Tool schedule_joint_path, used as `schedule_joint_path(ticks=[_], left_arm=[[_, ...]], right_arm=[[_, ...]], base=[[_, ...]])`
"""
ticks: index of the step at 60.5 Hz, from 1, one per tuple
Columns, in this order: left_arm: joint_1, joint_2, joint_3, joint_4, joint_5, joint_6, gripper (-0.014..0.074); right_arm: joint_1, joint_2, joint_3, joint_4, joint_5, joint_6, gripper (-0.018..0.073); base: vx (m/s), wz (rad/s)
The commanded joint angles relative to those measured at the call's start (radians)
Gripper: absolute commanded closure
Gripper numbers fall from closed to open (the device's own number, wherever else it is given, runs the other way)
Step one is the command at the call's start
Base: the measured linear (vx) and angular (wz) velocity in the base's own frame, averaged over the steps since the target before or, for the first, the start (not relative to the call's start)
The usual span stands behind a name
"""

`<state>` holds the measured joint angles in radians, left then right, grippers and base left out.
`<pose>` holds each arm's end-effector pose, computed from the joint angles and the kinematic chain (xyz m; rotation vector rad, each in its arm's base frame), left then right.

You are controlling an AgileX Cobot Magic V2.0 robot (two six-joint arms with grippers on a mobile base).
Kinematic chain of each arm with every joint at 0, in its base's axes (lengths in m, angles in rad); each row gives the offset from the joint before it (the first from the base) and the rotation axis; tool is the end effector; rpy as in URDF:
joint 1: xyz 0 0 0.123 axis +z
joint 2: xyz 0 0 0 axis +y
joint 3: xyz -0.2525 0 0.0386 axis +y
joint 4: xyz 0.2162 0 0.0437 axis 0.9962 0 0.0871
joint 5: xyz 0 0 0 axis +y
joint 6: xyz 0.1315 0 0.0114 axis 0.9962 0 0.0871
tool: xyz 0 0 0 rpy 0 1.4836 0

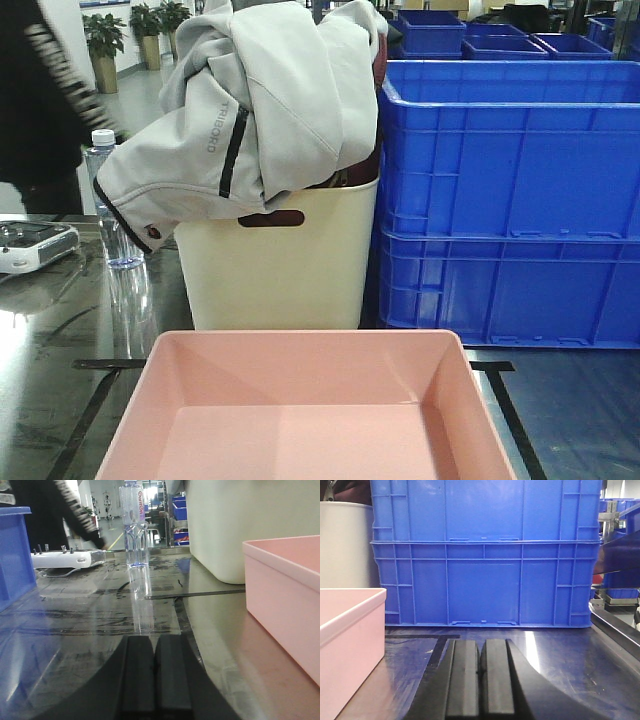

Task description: Grab pink bin and stack on right shelf

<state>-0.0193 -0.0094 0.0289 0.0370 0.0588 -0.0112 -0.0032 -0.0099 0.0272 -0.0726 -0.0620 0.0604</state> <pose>0.0961 -0.0016 0.1998 0.0335 1.5615 0.0068 0.0949 0.0003 0.2163 -0.0101 1.4390 -0.0093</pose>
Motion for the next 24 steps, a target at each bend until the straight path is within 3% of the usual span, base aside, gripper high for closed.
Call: schedule_joint_path(ticks=[1, 24], left_arm=[[0.002, -0.018, 0.015, -0.009, -0.084, -0.002, 0.0599], [0.002, -0.018, 0.015, -0.009, -0.084, -0.002, 0.0599]], right_arm=[[-0.006, -0.014, 0.005, -0.001, -0.078, -0.011, 0.0568], [-0.006, -0.014, 0.005, -0.001, -0.078, -0.022, 0.0568]], base=[[0.00, 0.00], [0.00, 0.00]])
